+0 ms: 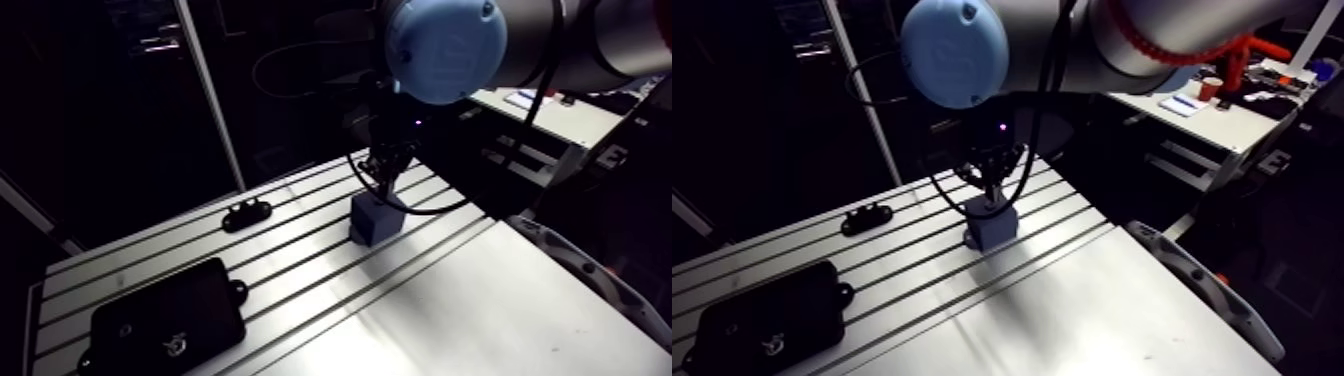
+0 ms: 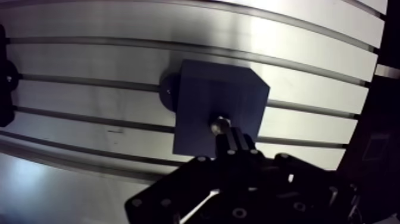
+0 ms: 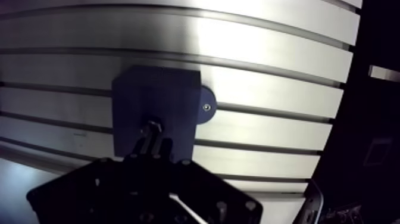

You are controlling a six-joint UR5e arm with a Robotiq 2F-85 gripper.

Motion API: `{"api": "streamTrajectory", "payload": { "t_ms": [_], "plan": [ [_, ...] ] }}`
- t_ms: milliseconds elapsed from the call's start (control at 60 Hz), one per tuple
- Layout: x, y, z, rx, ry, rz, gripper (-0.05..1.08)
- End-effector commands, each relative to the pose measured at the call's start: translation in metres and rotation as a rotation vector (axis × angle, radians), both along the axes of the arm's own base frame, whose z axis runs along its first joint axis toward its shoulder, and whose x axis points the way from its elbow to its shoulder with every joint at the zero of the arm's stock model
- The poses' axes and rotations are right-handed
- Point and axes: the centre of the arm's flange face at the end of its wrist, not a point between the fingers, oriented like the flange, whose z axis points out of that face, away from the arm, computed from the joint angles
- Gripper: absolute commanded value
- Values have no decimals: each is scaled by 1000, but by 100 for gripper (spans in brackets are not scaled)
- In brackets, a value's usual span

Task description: Pick up the M10 bolt and insert it into the hex recess until seated.

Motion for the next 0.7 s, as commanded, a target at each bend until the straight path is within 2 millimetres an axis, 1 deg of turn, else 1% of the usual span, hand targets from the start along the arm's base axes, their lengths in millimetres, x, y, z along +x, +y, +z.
{"api": "streamTrajectory", "payload": {
  "t_ms": [17, 33, 50, 83, 100, 117, 133, 150, 183, 417, 700],
  "plan": [
    [-2, -1, 5, -4, 15, -2, 88],
    [-2, -2, 5, -4, 14, 0, 85],
    [-2, -2, 5, -4, 14, 0, 85],
    [-2, -2, 5, -5, 13, -1, 76],
    [-2, -2, 5, -5, 13, -1, 76],
    [-2, -3, 5, -5, 13, 1, 73],
    [-2, -3, 5, -5, 13, 1, 73],
    [-2, -3, 5, -5, 13, 0, 70],
    [-2, -3, 5, -5, 13, 0, 69],
    [-3, -3, 2, -6, 8, 3, 67],
    [-3, -2, -2, -8, 2, -4, 69]
  ]
}}
